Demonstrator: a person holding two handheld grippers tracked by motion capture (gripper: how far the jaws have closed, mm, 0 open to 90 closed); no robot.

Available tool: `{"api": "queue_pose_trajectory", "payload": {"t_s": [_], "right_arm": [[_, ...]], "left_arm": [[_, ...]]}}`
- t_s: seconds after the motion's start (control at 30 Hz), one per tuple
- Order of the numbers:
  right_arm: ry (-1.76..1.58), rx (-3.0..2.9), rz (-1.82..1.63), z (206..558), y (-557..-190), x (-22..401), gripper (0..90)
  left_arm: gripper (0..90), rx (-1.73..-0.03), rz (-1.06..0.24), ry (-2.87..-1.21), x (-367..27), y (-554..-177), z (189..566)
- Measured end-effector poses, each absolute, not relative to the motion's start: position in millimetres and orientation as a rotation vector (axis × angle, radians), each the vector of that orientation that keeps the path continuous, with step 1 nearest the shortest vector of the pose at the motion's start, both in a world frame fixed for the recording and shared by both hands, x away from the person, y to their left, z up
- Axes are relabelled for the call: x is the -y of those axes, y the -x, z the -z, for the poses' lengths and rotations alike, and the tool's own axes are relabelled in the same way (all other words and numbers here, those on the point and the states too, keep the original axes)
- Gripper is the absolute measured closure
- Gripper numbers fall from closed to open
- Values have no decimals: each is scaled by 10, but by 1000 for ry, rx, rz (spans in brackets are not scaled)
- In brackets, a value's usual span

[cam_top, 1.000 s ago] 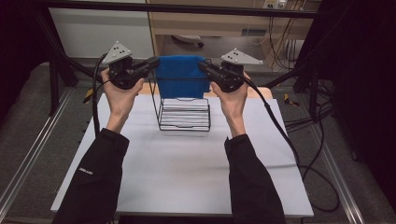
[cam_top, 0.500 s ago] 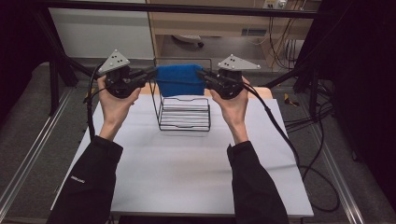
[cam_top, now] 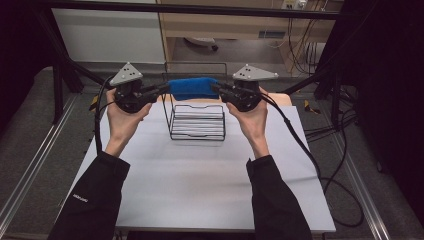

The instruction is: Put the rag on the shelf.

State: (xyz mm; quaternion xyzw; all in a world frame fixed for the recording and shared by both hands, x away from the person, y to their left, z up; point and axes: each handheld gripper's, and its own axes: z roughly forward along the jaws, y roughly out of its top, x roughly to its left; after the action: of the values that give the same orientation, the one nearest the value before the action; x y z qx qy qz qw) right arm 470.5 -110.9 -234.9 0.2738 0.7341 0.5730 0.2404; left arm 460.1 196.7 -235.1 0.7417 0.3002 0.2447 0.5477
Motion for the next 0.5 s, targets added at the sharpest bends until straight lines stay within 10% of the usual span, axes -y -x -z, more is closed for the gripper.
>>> {"api": "queue_pose_trajectory", "payload": {"t_s": [0.27, 0.5], "right_arm": [[-742, -2021, -1549, 2376, -4691, 1098, 820], [-730, -2034, -1531, 2402, -4673, 1072, 817]], "left_arm": [[742, -757, -547, -1739, -2072, -4573, 2210], [837, -801, -482, -1744, -2041, -4632, 2135]]}}
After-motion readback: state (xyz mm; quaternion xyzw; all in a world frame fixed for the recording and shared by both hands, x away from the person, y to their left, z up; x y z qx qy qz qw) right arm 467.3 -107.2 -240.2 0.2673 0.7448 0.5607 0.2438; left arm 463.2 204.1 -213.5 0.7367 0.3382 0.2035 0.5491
